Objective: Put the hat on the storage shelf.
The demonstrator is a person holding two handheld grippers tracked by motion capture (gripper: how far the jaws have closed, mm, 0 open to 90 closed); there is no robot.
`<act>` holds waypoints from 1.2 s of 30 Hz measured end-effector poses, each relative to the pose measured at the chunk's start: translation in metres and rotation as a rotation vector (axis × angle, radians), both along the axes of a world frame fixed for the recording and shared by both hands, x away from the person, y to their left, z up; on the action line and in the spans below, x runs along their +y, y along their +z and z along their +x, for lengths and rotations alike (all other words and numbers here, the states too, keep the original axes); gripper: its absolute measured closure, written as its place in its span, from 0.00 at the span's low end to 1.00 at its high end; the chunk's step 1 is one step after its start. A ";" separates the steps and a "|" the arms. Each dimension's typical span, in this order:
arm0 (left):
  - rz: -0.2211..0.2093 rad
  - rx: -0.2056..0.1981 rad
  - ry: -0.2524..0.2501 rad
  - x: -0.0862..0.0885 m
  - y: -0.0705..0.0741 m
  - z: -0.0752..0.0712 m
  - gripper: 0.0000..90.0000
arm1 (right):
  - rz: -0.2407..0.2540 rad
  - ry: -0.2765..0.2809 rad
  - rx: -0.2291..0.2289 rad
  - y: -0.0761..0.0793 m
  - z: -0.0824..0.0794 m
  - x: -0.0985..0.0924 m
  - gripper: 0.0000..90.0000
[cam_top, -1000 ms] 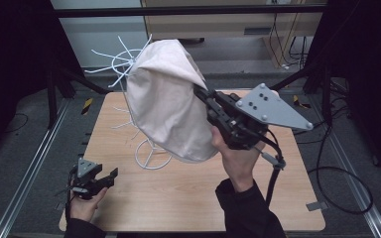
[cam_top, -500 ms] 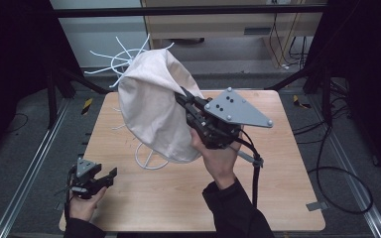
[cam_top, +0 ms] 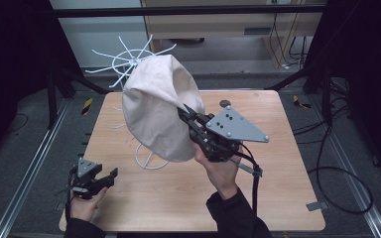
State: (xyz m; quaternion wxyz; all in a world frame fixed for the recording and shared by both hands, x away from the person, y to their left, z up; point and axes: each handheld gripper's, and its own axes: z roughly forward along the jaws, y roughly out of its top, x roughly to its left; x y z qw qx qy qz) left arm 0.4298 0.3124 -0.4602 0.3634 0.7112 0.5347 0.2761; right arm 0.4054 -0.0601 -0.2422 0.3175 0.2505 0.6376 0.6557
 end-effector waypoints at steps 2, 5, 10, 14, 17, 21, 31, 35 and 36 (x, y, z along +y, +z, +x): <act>-0.001 0.000 -0.001 0.000 0.000 0.000 0.41 | 0.002 0.002 0.011 -0.004 0.001 -0.001 0.98; -0.001 0.000 0.000 0.000 0.000 0.000 0.41 | 0.000 0.013 0.032 -0.009 0.003 -0.003 0.98; 0.003 0.003 -0.004 -0.001 0.000 0.000 0.41 | -0.008 0.022 0.055 -0.020 0.006 -0.004 0.98; 0.003 0.002 -0.005 -0.001 0.000 0.000 0.41 | -0.014 0.023 0.080 -0.028 0.010 -0.004 0.97; 0.003 0.004 -0.006 -0.001 0.000 0.000 0.41 | -0.015 0.023 0.101 -0.035 0.013 -0.005 0.97; 0.006 0.005 -0.006 -0.001 0.000 0.000 0.41 | -0.027 0.020 0.116 -0.043 0.018 -0.004 0.97; 0.004 0.005 -0.009 -0.001 -0.001 0.000 0.41 | -0.037 0.001 0.146 -0.051 0.027 -0.002 0.97; 0.005 0.005 -0.010 -0.001 -0.001 0.000 0.41 | -0.044 -0.011 0.145 -0.052 0.029 -0.002 0.96; 0.003 0.005 -0.010 -0.002 -0.001 0.000 0.41 | -0.042 -0.016 0.151 -0.053 0.030 -0.002 0.95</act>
